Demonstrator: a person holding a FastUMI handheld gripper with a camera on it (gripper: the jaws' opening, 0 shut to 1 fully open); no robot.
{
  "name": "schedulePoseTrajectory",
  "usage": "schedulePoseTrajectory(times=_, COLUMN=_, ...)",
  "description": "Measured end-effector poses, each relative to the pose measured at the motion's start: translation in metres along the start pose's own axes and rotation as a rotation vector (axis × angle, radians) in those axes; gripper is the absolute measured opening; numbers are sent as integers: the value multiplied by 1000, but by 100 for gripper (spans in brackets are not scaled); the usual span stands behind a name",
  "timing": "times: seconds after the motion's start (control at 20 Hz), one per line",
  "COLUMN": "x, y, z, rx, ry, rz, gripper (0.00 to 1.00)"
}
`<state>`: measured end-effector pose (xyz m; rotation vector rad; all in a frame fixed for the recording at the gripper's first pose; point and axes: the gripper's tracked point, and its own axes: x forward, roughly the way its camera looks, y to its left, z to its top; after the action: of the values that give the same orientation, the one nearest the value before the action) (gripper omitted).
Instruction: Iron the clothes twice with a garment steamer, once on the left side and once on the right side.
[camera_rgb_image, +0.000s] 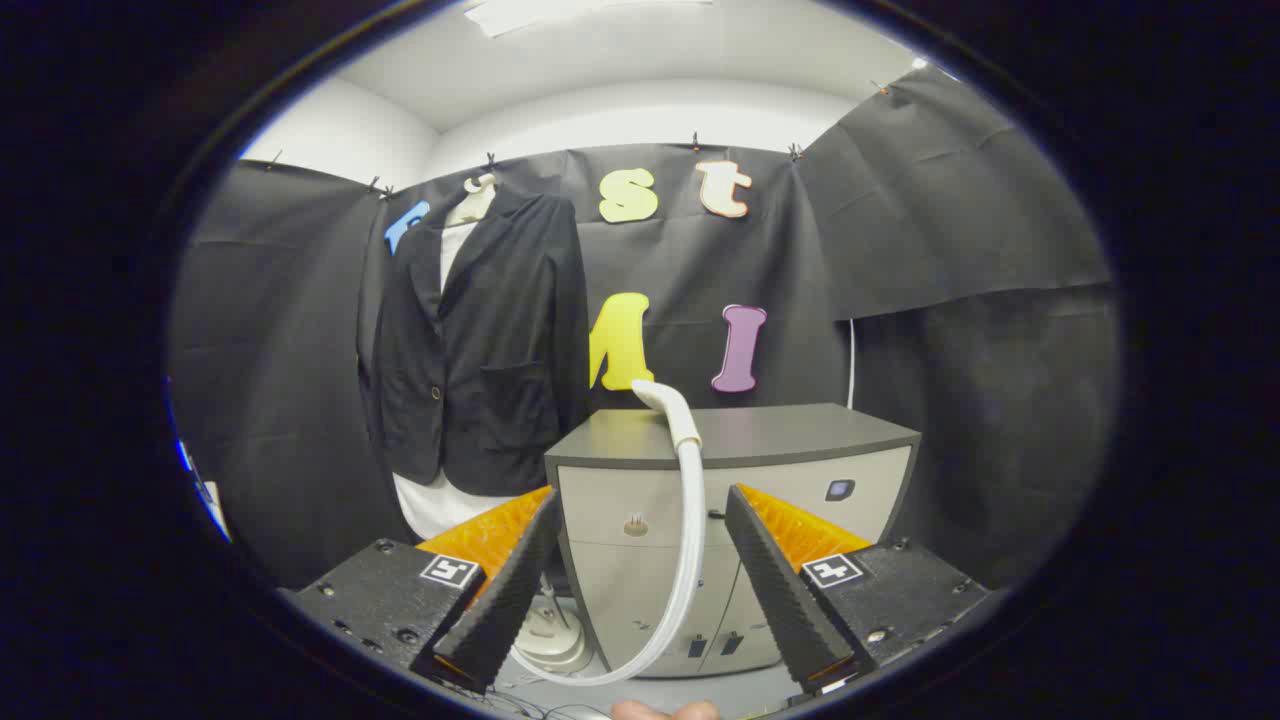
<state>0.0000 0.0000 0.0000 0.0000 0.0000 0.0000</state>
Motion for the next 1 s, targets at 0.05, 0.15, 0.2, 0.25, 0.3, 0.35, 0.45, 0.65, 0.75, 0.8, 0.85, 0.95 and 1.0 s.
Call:
schedulePoseTrajectory(times=0.05, x=0, y=0, z=0, rx=-1, ry=5, rz=2, gripper=100)
schedulePoseTrajectory(times=0.15, x=0, y=1, z=0, rx=-4, ry=9, rz=9, gripper=100)
schedulePoseTrajectory(times=0.2, x=1, y=0, z=-1, rx=-3, ry=10, rz=11, gripper=100)
schedulePoseTrajectory(times=0.25, x=1, y=1, z=-1, rx=2, ry=12, rz=18, gripper=100)
schedulePoseTrajectory(times=0.3, x=0, y=2, z=-1, rx=5, ry=15, rz=23, gripper=100)
schedulePoseTrajectory(times=0.35, x=0, y=2, z=-1, rx=7, ry=20, rz=28, gripper=100)
schedulePoseTrajectory(times=0.45, x=0, y=2, z=-1, rx=1, ry=26, rz=33, gripper=100)
schedulePoseTrajectory(times=0.65, x=1, y=3, z=0, rx=-1, ry=23, rz=35, gripper=100)
schedulePoseTrajectory(times=0.75, x=2, y=3, z=0, rx=7, ry=29, rz=33, gripper=100)
schedulePoseTrajectory(times=0.8, x=2, y=2, z=-1, rx=8, ry=36, rz=27, gripper=100)
schedulePoseTrajectory(times=0.85, x=2, y=1, z=-1, rx=5, ry=45, rz=19, gripper=100)
schedulePoseTrajectory(times=0.95, x=2, y=1, z=-2, rx=9, ry=65, rz=1, gripper=100)
schedulePoseTrajectory(times=1.0, x=3, y=1, z=-1, rx=15, ry=75, rz=-9, gripper=100)
